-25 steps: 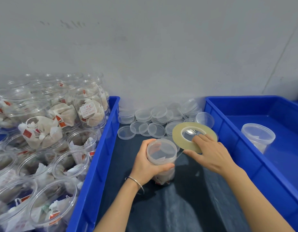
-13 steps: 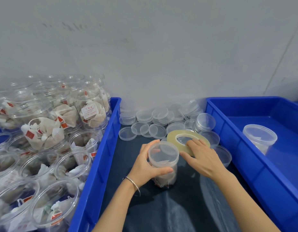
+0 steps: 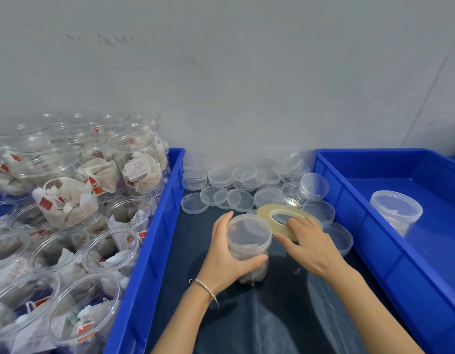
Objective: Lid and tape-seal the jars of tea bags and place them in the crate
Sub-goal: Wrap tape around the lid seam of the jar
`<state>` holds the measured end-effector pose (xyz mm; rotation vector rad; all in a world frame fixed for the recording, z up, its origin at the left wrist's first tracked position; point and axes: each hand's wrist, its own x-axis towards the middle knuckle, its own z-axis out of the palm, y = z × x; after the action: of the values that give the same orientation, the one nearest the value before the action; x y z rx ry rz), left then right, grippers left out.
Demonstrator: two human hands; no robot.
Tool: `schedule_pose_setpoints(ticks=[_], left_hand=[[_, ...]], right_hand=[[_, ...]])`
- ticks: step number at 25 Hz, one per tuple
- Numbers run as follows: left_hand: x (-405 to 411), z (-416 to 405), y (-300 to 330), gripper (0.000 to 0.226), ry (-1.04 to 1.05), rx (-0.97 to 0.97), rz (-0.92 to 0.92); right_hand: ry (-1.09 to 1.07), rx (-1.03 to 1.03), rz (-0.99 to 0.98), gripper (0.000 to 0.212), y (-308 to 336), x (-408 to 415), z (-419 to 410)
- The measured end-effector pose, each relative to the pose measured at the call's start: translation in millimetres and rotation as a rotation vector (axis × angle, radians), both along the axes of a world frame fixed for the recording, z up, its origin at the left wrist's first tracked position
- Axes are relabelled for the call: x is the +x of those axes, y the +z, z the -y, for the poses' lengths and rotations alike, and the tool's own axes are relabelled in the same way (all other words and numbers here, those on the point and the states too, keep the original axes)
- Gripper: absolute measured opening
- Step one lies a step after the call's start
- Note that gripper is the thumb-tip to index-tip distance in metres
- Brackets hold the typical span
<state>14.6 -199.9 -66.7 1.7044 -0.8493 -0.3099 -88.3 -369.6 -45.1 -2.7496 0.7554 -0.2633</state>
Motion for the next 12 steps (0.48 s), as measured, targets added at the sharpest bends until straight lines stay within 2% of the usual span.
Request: schedule_pose_setpoints(ticks=[6,10,12], left_hand=[[2,20,21,0.106,0.076,0.22,0.24],[-6,23,15,0.098,0.162,0.099,0.205],[-8,24,14,0.087,0.205,0.142,0.263]], right_hand=[[-0.004,-0.003,0.007,0.032,0,-2,0],[-0.009,0.005,0.005,0.033,0,-1,-2],[-0.01,0.013,0.012,0.035,-1,-1,-3]])
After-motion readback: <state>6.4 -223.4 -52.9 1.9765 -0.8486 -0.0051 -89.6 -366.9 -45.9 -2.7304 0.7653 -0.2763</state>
